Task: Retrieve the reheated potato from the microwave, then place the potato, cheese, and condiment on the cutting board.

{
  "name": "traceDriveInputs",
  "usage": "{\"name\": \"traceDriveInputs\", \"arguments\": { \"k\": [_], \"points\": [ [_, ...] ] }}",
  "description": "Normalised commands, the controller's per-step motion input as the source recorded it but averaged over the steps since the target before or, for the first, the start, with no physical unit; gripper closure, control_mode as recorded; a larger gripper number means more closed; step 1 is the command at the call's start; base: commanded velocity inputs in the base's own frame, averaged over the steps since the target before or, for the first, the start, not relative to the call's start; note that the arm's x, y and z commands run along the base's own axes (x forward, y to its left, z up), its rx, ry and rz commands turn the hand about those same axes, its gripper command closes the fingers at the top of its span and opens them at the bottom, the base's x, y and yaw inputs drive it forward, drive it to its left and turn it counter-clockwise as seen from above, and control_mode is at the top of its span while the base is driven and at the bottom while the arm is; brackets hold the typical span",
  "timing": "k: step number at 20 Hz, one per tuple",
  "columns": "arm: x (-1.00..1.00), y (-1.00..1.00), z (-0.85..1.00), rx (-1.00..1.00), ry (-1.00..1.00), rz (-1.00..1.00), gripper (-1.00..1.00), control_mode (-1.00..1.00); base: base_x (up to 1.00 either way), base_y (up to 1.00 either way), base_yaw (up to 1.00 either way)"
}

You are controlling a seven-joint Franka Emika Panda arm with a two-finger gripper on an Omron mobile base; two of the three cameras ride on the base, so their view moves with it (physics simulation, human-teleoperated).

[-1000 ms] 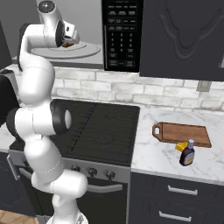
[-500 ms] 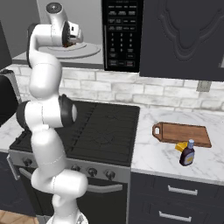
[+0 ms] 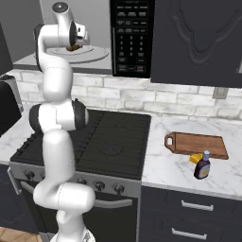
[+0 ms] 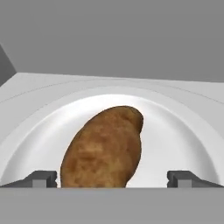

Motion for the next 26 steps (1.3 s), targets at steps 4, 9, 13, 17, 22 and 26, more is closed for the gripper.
{"name": "traceDriveInputs", "arguments": {
  "k": [4, 9, 13, 17, 22, 26],
  "points": [
    [0.31, 0.13, 0.14, 0.0, 0.03, 0.03, -1.0, -1.0, 0.0, 0.0, 0.0],
    [0.3, 0.1, 0.0, -0.01, 0.09, 0.0, -1.0, -1.0, 0.0, 0.0, 0.0],
    [0.15, 0.09, 0.0, -0.02, 0.15, 0.0, -1.0, -1.0, 0.0, 0.0, 0.0],
    [0.19, 0.1, 0.0, 0.0, 0.14, 0.01, -1.0, -1.0, 0.0, 0.0, 0.0],
    [0.08, 0.08, -0.01, 0.0, 0.19, 0.01, 1.0, -1.0, 0.0, 0.0, 0.0],
    [0.05, 0.05, -0.02, 0.0, 0.22, 0.01, 1.0, -1.0, 0.0, 0.0, 0.0]
  ]
}}
